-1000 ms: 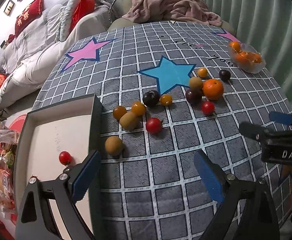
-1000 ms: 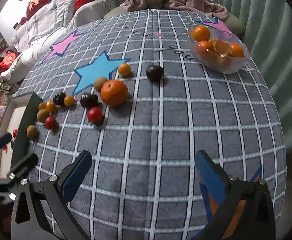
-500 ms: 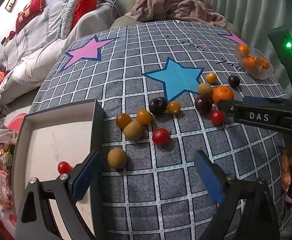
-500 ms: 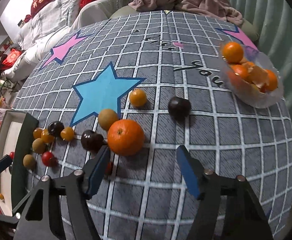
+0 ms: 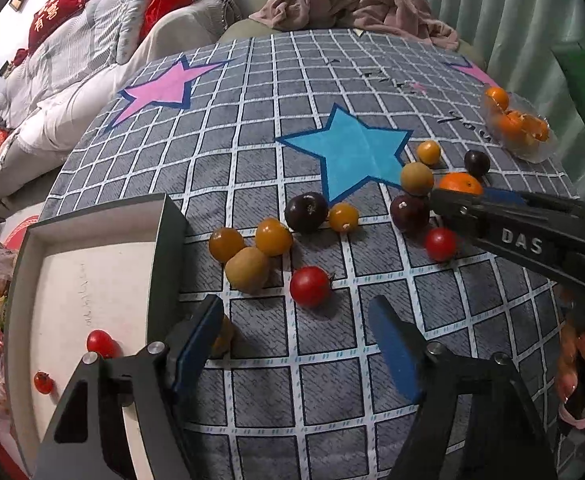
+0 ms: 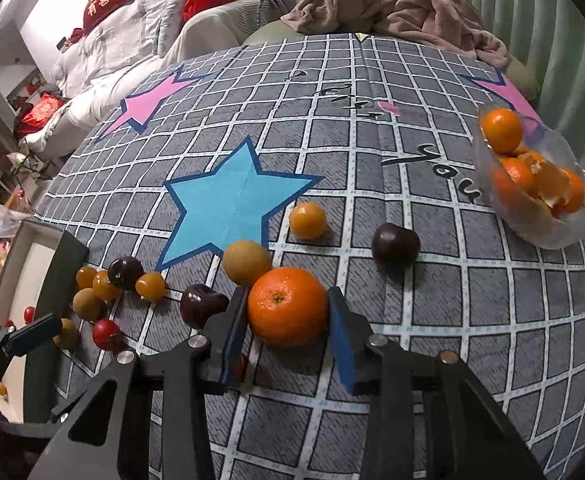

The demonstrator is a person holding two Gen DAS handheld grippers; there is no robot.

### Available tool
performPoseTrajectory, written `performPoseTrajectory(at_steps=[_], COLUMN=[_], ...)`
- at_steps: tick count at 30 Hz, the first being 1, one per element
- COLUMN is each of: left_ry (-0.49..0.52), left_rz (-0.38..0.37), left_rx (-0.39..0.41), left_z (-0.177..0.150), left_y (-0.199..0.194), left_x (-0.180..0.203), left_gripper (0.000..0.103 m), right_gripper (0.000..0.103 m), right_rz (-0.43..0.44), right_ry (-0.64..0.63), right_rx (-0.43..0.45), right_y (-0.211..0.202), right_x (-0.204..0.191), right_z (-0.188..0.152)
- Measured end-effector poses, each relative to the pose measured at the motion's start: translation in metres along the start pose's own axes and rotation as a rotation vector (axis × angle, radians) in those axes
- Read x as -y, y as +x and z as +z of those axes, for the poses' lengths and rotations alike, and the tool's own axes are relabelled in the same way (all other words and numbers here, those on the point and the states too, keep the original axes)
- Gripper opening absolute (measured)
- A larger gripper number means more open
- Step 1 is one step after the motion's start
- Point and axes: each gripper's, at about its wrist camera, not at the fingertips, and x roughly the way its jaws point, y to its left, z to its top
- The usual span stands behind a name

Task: Organize fruits
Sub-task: 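Grasp the mandarin orange with the right tool while the left tool grasps a red tomato, then lift the mandarin orange and red tomato with both tools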

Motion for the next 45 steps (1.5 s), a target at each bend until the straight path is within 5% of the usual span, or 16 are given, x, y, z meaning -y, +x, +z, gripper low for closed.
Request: performPoseTrajectory(at_steps=[13,20,26,45], left_ry=[0.01,0.005,-0.042,-0.023], left_rz=[0.015,-0.041,-0.114,-0.108], left_rx=[-0.029,-0.022,-0.022,0.022], left_z=[0.001,0.001,-0.005,-0.026], left_y=[0.021,0.018,0.014,-0.02], left_x=[0.014,0.015,0.004,-0.008], left_gripper=[0.062,0.022,0.021,0.021], right_gripper=[0.042,0.042,0.042,0.042], right_rz=[0.08,0.101,0.116,0.1], right_ry=[0.039,0.043,0.05,0.04], right_rx=[0.027,0.032,0.031,-0.005], right_y=[-0.035,-0.047,-0.056,-0.062], right_x=[0.012,0.007,0.002,-0.013], right_z=[-0.022,-0.032,-0.04,-0.064])
